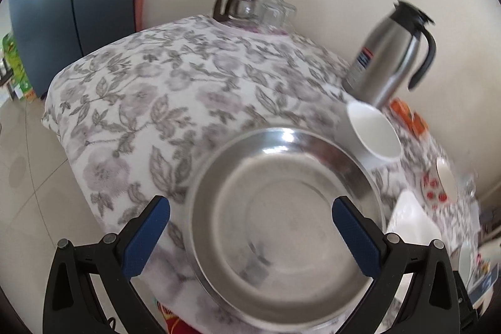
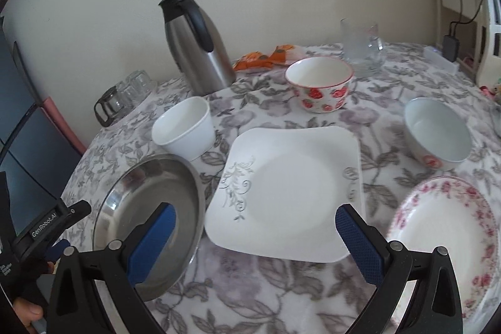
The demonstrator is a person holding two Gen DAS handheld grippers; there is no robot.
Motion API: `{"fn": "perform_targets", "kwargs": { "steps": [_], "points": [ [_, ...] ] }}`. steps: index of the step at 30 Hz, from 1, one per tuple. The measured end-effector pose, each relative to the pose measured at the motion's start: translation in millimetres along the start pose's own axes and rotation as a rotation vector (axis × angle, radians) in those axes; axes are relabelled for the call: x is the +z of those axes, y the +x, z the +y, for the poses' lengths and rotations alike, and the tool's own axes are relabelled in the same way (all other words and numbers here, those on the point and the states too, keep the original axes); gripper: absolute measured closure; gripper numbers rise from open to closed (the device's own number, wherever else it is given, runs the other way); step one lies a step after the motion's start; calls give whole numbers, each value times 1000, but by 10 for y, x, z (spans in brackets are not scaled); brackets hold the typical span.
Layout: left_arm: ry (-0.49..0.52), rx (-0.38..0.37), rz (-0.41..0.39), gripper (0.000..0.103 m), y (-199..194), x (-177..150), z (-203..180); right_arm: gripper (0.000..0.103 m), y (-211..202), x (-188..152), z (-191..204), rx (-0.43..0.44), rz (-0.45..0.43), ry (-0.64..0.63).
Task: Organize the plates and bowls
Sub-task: 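Grasp the rim of the stainless steel basin with the left gripper and tilt it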
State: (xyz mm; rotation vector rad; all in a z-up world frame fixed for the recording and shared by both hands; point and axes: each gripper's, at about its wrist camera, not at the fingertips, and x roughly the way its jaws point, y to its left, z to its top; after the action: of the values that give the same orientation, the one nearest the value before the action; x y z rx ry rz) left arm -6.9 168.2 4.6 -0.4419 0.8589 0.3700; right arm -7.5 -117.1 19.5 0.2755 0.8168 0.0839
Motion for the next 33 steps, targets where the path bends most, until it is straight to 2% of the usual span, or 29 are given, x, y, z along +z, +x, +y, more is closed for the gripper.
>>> {"fn": "perform_targets", "kwargs": {
  "steps": [5, 8, 12, 16, 19, 23, 27, 33],
  "points": [
    [-27, 12, 23, 0, 156, 42, 156, 0, 217, -3, 156, -1, 59, -27],
    [-25, 32, 68, 0, 277, 33, 243, 0, 324, -8, 240, 6, 77, -47],
    [-53, 17, 125, 0, 408, 1, 345, 0, 451, -6, 351, 40, 111, -59],
    [-50, 16, 150, 0, 464, -29, 364, 0, 553, 6, 428, 45, 121, -78],
    [-85, 1, 170, 0, 490, -45, 419, 1, 582, 27, 460, 61, 115, -96],
    [-130, -35, 190, 0, 523, -68, 480, 11, 631, 73, 472, 82, 107, -106],
    [-127, -47, 204, 0, 553, -88, 476, 16, 689, 117, 479, 90, 97, -108],
    [-101, -62, 210, 1, 570, -93, 434, 26, 780, 146, 557, 158, 116, -135]
  ]
}}
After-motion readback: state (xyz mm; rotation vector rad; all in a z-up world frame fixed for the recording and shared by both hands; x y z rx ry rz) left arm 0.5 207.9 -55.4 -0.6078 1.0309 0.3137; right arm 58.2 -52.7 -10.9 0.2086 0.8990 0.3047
